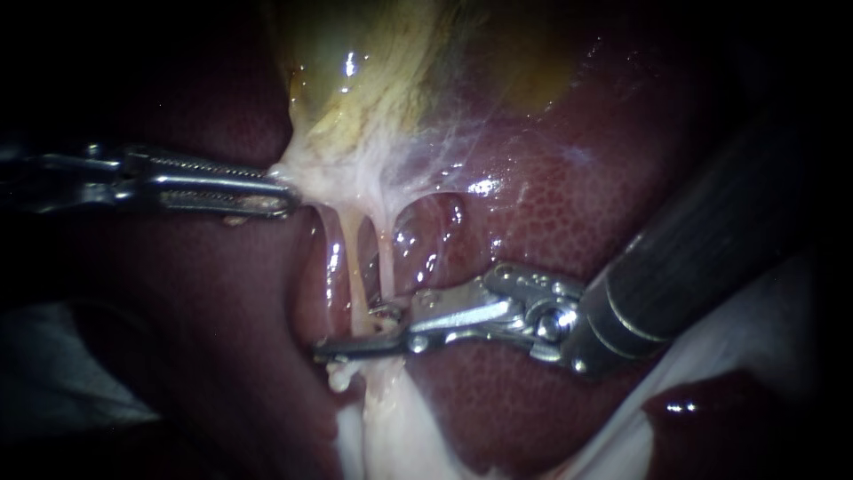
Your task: Clipping second clip left tube
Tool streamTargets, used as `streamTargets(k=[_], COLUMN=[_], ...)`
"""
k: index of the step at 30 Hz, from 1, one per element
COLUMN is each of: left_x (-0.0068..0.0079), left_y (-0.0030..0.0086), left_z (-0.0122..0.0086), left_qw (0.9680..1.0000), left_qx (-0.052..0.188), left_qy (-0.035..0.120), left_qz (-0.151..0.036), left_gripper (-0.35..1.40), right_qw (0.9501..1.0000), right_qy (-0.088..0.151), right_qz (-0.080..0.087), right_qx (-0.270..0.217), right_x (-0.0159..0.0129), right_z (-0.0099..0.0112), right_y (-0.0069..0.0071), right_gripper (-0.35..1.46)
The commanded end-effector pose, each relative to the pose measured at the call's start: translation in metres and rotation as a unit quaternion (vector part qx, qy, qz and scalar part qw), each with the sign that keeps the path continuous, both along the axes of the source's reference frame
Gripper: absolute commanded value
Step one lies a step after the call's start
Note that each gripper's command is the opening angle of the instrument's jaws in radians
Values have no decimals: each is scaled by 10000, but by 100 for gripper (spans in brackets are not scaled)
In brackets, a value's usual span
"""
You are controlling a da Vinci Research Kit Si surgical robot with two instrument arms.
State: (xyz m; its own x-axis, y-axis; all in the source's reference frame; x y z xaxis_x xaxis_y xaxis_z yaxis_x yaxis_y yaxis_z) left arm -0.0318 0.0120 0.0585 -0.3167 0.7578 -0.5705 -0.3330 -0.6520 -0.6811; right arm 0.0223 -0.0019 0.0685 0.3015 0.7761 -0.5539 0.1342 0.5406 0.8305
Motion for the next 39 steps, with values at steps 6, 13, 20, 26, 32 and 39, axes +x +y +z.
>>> streamTargets(k=[6, 13, 20, 26, 32, 39], left_x=[0, 1, 1, 2, 2, 3], left_y=[0, 0, 0, 0, 0, -1], left_z=[0, 0, 0, 0, 0, 0], left_qw=[10000, 10000, 10000, 10000, 10000, 10000], left_qx=[1, 1, 1, 1, 1, -4], left_qy=[1, 0, 0, -1, -2, 6], left_qz=[0, 1, 1, 2, 3, -5], left_gripper=[-35, -35, -35, -35, -35, -35], right_qw=[9997, 9991, 9988, 9990, 9990, 9987], right_qy=[19, 96, 123, 187, 294, 368], right_qz=[185, 251, 243, 150, -7, -111], right_qx=[-129, -325, -407, -380, -344, -333], right_x=[8, 10, 6, -3, -12, -23], right_z=[2, 3, 5, 6, 10, 15], right_y=[2, 4, 5, 7, 9, 13], right_gripper=[46, 50, 50, 50, 50, 50])
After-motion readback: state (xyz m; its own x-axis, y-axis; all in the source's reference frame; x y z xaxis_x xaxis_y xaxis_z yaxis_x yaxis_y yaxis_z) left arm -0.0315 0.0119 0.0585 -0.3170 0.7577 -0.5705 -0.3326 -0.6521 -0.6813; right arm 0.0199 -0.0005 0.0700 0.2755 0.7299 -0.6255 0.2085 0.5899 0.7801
